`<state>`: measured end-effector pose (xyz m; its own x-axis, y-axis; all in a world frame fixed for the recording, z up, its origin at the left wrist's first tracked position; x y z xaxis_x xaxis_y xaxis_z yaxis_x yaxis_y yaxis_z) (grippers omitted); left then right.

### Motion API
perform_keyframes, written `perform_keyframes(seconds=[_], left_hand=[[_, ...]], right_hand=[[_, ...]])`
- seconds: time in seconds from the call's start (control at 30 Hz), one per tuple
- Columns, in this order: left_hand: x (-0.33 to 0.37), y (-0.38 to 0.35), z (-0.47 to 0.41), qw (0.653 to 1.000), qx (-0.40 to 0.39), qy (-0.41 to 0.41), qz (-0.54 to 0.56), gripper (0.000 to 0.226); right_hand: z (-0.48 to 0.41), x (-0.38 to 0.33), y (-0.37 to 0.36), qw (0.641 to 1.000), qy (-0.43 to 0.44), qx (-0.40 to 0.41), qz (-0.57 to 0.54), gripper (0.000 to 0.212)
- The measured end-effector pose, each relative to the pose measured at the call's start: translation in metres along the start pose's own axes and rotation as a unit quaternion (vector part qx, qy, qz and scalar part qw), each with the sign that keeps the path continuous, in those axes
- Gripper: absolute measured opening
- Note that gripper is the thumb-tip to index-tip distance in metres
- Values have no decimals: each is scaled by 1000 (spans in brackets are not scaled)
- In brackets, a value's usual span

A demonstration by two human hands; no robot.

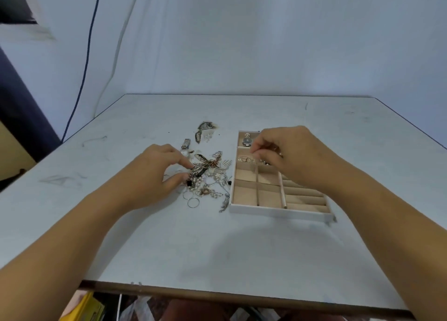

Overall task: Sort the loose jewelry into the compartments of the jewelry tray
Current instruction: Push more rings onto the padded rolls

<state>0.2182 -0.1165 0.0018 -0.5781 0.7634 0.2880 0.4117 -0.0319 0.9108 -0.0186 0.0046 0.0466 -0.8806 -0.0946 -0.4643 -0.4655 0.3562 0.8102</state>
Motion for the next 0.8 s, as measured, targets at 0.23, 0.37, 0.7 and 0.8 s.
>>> perform_keyframes(seconds=[0.23,0.37,0.7,0.8], left_hand=[[3,0,19,997,-20,-47,55,24],[7,-7,14,997,-50,-45,46,38],[20,-12,6,986,-165,-4,-14,10],[23,-12,8,988,-154,-17,-28,17]], right_hand=[[-18,-24,-31,998,55,-29,19,4],[-15,-20,-40,998,58,-17,21,6],[-6,-2,-26,999,26,31,0,8],[-7,6,-6,999,3,36,9,7]])
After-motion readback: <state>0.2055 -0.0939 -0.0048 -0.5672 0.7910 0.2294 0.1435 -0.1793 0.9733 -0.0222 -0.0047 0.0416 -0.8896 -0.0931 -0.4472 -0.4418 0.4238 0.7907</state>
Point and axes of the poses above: each hand's wrist, its own z-axis away from the middle knuckle, its own y-axis out of the back of the hand, x = y × z, the point moved 2 cm from there along -z, towards the middle knuckle, and after that the axes turned 3 degrees about x, right-handed, at the moved point
